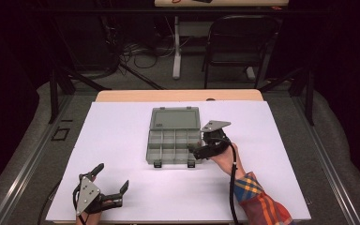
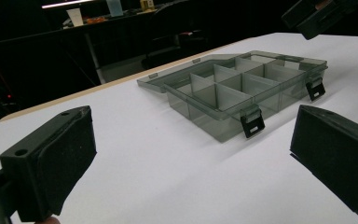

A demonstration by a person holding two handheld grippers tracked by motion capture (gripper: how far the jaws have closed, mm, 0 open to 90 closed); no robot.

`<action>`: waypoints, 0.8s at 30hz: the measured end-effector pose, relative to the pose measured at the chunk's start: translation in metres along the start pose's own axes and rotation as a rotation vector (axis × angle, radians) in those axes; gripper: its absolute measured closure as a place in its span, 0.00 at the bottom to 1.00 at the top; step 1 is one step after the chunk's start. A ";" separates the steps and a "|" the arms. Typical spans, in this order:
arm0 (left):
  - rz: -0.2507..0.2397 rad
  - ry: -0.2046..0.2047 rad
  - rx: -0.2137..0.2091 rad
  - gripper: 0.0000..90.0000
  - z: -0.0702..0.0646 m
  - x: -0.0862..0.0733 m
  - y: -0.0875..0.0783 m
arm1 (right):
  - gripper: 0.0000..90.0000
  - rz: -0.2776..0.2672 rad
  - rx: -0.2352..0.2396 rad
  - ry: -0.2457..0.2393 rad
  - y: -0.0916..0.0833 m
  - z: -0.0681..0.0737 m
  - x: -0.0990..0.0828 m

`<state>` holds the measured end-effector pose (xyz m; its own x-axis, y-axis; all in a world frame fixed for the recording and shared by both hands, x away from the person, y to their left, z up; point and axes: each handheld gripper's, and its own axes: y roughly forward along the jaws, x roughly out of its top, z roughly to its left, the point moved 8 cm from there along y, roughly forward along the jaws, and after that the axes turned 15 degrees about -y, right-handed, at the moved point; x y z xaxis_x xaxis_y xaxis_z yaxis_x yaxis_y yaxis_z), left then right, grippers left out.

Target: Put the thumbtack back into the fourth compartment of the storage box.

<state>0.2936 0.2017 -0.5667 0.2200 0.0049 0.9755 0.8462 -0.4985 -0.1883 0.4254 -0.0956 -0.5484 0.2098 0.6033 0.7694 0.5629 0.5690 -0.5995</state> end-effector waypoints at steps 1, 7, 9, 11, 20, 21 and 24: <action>-0.002 0.002 0.001 0.00 0.000 0.000 0.000 | 0.09 -0.006 0.002 -0.006 -0.002 0.002 0.001; -0.002 0.000 -0.001 0.00 0.000 0.000 0.000 | 0.04 -0.050 0.009 -0.020 -0.017 0.011 0.009; 0.000 0.002 -0.001 0.00 0.000 0.000 0.000 | 0.02 -0.065 0.008 -0.026 -0.022 0.013 0.010; 0.000 0.001 -0.001 0.00 0.000 0.000 0.000 | 0.02 -0.082 0.003 -0.032 -0.030 0.016 0.012; -0.001 0.004 -0.002 0.00 -0.001 0.000 -0.001 | 0.00 -0.109 -0.011 -0.053 -0.056 0.027 0.011; 0.000 0.003 -0.003 0.00 -0.001 0.000 -0.001 | 0.00 -0.110 -0.013 -0.057 -0.059 0.029 0.010; 0.001 0.004 -0.004 0.00 -0.001 0.000 -0.001 | 0.00 -0.121 -0.018 -0.064 -0.066 0.032 0.007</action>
<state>0.2923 0.2014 -0.5662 0.2191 0.0006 0.9757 0.8440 -0.5019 -0.1892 0.3642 -0.1109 -0.5103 0.0889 0.5657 0.8198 0.5955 0.6296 -0.4990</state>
